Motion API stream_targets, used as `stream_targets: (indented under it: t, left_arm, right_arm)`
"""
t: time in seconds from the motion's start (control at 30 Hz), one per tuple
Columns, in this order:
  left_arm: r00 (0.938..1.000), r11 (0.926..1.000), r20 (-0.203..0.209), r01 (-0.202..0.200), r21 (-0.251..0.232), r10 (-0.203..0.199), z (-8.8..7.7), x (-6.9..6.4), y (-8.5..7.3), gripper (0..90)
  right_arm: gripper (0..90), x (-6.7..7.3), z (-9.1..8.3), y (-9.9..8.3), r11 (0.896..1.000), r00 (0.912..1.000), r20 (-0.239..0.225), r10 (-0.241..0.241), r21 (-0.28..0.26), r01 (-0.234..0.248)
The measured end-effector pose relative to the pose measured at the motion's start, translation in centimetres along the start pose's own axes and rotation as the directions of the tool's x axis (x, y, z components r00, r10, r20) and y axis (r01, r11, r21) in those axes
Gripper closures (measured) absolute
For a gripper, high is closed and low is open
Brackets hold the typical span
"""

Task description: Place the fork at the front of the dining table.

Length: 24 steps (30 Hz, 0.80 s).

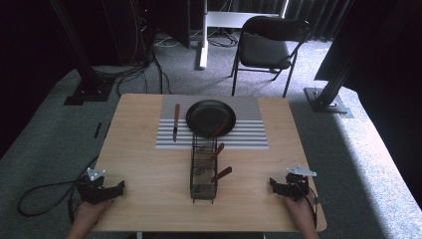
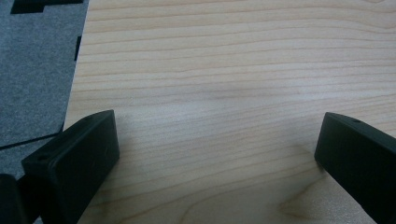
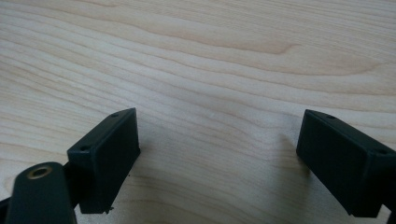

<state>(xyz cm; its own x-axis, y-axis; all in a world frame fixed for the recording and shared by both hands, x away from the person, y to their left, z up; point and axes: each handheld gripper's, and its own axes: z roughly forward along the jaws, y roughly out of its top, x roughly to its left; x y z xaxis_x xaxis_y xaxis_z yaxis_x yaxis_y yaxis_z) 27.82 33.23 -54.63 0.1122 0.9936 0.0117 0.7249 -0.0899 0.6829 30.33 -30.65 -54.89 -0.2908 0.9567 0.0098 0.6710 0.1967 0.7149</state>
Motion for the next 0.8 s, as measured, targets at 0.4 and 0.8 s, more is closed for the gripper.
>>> stream_targets:
  t: [0.4, 0.8]
  left_arm:
    - [1.0, 1.0, 0.0, 0.0, 0.0, 0.0, 0.0, 0.0, 0.0, 0.0]
    - [1.0, 1.0, 0.0, 0.0, 0.0, 0.0, 0.0, 0.0, 0.0, 0.0]
  right_arm:
    - [15.2, 1.2, -0.5, 1.1, 0.998, 0.999, -0.038, -0.022, 0.06, 0.024]
    - [18.0, 3.5, -1.7, 4.3, 1.0, 0.992, -0.123, -0.028, -0.011, 0.027]
